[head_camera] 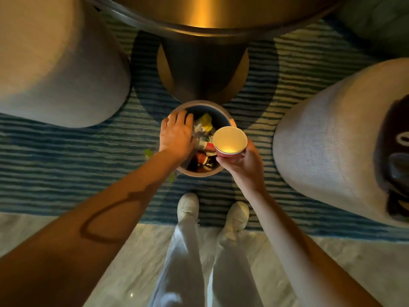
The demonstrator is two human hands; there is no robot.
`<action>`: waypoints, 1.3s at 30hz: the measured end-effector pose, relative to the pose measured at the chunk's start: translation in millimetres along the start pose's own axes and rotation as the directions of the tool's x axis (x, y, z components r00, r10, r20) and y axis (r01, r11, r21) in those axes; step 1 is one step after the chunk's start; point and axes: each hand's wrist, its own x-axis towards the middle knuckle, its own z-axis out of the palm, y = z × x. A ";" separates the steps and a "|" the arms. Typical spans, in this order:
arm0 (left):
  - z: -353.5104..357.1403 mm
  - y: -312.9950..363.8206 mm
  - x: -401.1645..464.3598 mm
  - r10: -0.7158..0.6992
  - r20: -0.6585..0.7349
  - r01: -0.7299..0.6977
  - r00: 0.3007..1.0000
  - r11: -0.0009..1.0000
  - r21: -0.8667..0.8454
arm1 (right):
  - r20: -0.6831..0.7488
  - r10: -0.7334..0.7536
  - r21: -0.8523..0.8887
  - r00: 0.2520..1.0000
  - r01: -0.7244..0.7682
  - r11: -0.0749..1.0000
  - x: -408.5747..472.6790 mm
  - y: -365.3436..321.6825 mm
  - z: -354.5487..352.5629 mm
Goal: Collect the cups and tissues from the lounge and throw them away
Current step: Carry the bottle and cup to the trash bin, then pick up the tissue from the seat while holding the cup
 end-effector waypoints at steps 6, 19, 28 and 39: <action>-8.8 -22.1 -37.4 0.031 -0.033 -0.031 0.999 0.999 -0.013 | 0.022 0.130 0.069 0.991 -0.131 0.989 33.3 -0.9 35.1; -81.1 -8.1 -70.5 0.067 -0.017 -0.066 0.998 0.995 0.076 | 0.058 -0.102 -0.461 0.993 0.117 0.880 -22.5 -56.6 -18.5; -211.7 69.5 -155.3 0.244 -0.032 -0.239 0.969 0.965 0.107 | -0.097 -0.156 -0.508 0.983 0.086 0.857 -140.8 -136.4 -136.2; -228.4 224.8 -288.5 0.566 0.147 -0.585 0.811 0.788 0.193 | -0.439 0.186 -0.253 0.879 -0.319 0.913 -347.0 -60.9 -261.6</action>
